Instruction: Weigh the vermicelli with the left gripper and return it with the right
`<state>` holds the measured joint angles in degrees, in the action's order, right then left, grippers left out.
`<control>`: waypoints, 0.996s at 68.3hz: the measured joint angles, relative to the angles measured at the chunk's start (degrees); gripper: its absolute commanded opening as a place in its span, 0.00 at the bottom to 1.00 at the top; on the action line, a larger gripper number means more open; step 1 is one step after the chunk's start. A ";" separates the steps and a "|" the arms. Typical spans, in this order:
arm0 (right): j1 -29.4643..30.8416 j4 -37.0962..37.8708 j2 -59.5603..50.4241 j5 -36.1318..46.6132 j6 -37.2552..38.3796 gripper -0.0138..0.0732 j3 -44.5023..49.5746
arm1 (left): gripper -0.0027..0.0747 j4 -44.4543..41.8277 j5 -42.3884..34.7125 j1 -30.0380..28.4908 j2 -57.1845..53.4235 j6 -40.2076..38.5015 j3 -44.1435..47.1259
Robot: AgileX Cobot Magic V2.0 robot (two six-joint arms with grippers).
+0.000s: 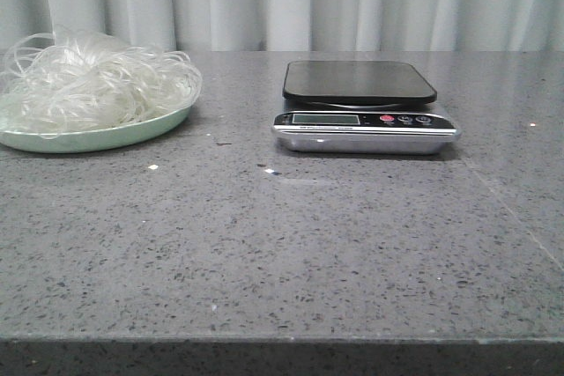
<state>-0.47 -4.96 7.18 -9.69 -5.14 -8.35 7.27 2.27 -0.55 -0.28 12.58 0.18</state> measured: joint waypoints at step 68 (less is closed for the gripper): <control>1.72 -3.01 -7.76 4.68 0.12 0.33 9.95 | 0.21 0.00 -0.01 0.00 0.00 0.00 0.00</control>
<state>1.25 -7.97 -0.59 -5.01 -5.02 1.60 7.27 2.26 -0.55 -0.28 12.58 0.18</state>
